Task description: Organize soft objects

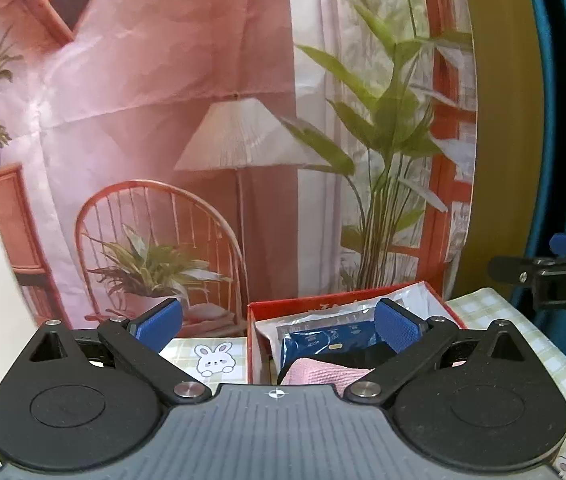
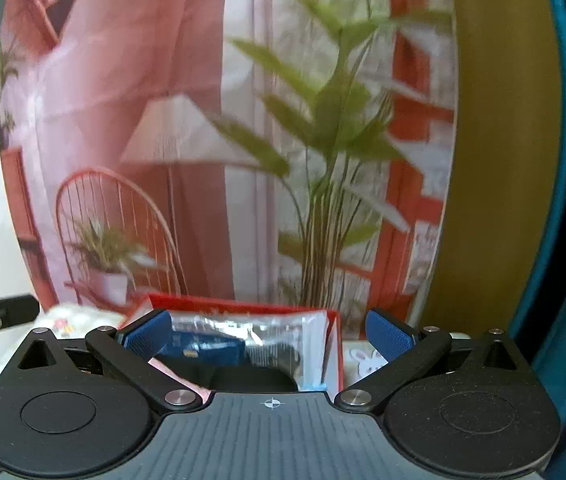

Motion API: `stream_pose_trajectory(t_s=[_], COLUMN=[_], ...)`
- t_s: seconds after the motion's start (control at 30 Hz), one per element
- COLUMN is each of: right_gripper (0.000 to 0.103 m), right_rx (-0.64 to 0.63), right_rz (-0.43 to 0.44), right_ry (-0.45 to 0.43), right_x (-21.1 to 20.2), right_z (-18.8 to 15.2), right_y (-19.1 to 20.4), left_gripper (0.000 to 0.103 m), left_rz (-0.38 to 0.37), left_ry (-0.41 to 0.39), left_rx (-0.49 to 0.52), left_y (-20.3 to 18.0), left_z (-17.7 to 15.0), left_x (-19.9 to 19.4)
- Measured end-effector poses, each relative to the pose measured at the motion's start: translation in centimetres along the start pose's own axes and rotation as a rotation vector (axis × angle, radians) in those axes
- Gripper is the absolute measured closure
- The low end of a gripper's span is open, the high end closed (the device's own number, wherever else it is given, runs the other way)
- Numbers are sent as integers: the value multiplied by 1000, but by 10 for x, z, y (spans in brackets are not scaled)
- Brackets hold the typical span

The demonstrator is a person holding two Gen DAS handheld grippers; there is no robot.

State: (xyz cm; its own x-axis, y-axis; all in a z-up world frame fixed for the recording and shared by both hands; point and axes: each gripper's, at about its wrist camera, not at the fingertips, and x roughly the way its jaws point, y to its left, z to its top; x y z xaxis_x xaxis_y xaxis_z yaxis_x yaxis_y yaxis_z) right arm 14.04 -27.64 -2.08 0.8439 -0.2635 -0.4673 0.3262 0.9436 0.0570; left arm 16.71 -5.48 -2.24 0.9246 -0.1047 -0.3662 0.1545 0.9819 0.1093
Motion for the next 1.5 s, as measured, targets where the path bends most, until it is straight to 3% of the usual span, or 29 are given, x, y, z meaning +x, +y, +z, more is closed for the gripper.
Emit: stream_pose_trajectory(t_s=[0.47,0.7,1.5], right_gripper=[0,0,0], right_rx=[-35,-8,31], right_rz=[-38,-19,-34], right_ry=[-145,-201,-173], right_x=[-111,-154,-169], right_z=[12,-2,-19], right_y=[23,33,31], left_gripper=[0,0,0], left_rz=[90,101,96], left_ry=[-131,-136,-123], left_rx=[-4,-29,-53], left_y=[10,14,21], left_z=[5,-6,-14], left_x=[-104,-130,-136])
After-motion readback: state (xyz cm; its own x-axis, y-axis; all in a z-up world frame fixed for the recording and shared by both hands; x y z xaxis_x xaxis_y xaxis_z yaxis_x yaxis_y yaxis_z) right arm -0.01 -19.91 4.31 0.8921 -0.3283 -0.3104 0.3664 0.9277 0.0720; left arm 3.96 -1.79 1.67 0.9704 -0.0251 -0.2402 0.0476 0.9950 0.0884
